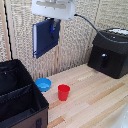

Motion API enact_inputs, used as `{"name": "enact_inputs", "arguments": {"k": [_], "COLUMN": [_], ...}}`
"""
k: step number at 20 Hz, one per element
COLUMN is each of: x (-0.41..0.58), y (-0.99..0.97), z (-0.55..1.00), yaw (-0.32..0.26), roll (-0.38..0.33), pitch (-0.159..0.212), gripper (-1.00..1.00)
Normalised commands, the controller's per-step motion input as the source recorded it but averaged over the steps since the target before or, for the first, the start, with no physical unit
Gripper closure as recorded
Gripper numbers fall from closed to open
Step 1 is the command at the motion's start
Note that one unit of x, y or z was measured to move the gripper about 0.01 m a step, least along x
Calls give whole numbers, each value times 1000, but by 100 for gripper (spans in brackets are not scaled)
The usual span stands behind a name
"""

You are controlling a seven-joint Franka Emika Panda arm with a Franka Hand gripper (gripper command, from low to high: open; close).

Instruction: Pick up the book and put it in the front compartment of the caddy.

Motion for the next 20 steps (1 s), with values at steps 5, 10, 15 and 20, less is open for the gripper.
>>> {"name": "enact_inputs", "arguments": {"k": [5, 10, 15, 20], "x": [-90, -50, -26, -94], "y": [724, 734, 751, 799], "z": [158, 66, 29, 2], "yaw": [-117, -120, -128, -105], "roll": [0, 0, -12, -37], "pitch": [2, 17, 12, 0], "gripper": [100, 100, 100, 100]}}
